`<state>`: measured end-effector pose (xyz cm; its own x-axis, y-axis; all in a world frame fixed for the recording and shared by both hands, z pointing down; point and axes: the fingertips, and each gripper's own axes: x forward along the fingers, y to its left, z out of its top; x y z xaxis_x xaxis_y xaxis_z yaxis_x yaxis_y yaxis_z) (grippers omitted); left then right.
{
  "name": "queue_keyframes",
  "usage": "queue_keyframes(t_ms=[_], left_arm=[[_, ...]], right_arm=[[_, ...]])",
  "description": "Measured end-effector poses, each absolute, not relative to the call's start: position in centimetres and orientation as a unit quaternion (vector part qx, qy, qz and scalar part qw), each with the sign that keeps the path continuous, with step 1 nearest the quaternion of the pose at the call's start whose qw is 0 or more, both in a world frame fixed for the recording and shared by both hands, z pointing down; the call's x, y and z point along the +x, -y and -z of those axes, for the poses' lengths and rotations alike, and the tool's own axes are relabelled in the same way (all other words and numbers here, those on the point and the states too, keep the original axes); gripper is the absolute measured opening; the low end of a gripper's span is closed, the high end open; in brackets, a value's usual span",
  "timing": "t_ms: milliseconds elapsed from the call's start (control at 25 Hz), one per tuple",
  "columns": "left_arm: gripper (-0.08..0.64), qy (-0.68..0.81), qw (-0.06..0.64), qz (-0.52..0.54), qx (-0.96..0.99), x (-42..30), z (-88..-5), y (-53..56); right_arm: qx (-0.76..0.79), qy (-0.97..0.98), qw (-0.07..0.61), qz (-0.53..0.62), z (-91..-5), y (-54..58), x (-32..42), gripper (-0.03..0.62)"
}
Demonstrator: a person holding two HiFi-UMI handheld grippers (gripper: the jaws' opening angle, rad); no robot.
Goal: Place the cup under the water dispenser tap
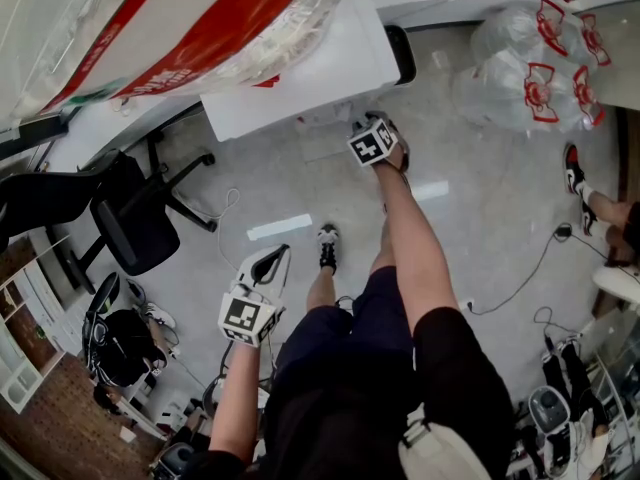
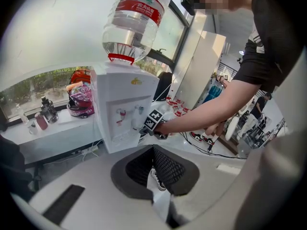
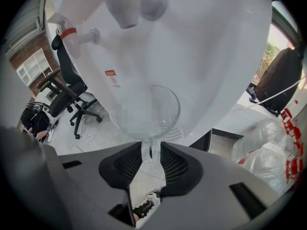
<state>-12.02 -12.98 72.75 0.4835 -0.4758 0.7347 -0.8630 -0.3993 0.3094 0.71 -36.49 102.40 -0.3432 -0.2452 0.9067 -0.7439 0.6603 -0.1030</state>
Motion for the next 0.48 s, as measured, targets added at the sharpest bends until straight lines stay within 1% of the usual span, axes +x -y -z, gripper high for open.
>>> queue_keyframes(t_ms=[200,360,480], left_arm=[[-0.002,0.428,0.343,-0.272,0.791,-11.9,-72.2,13.3],[-0.002,0.422,0.344,-0.268,0.795,-11.3,-72.0,13.5],[-0.002,0.42,0.322,-0.251,0.811,-10.8,-71.0,14.6]], right_arm=[[0.326,0.778,0.47,-0.262,-101.7,36.2,1.1,0.118],[0.346,0.77,0.46,-0.277,-100.4,34.9,2.8,0.121],[0.353,0.763,0.452,-0.299,-99.2,32.4,3.9,0.121]])
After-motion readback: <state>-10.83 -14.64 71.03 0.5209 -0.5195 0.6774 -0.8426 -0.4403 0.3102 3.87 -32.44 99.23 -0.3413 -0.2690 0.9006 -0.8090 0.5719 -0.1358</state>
